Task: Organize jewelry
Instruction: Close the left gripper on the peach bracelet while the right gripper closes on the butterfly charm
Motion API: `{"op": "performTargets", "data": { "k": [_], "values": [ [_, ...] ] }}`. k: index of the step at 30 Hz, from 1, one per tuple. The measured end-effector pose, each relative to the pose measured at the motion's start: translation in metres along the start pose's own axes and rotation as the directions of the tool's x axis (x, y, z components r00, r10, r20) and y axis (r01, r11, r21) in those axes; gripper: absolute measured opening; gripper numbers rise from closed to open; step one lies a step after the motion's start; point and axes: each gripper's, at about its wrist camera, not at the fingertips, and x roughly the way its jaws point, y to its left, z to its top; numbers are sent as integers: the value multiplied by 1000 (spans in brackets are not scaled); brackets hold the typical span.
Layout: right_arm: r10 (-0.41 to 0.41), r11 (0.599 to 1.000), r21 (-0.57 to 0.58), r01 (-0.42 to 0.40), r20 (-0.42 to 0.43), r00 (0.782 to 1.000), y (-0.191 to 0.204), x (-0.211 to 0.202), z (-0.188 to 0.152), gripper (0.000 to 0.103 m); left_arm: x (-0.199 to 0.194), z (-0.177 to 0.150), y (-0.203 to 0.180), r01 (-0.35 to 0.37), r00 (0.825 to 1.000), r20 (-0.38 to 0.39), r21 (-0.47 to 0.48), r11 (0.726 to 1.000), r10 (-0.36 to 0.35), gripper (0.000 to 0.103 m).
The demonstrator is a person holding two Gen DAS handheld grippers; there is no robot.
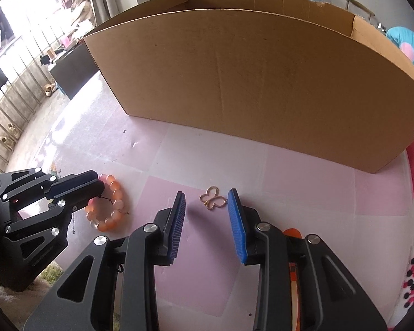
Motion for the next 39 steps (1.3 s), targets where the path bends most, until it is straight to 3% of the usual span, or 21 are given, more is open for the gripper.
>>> {"op": "performTargets", "data": {
  "k": [7, 16, 21, 39],
  "values": [
    [-58, 998, -17, 59, 27, 998, 14, 6, 8, 32, 0, 0, 1, 2, 1000, 1, -2, 1000, -2, 9],
    [-63, 998, -11, 64, 37, 997, 17, 7, 9, 29, -1, 0, 1, 1, 1000, 2, -4, 1000, -1, 9],
    [-57, 998, 6, 57, 38, 998, 9, 5, 5, 20, -1, -1, 1, 1, 1000, 3, -1, 1000, -1, 9],
    [-11, 999, 32, 9, 36, 999, -2, 9, 6, 20, -1, -1, 0, -1, 1000, 3, -2, 1000, 1, 9]
  ]
}}
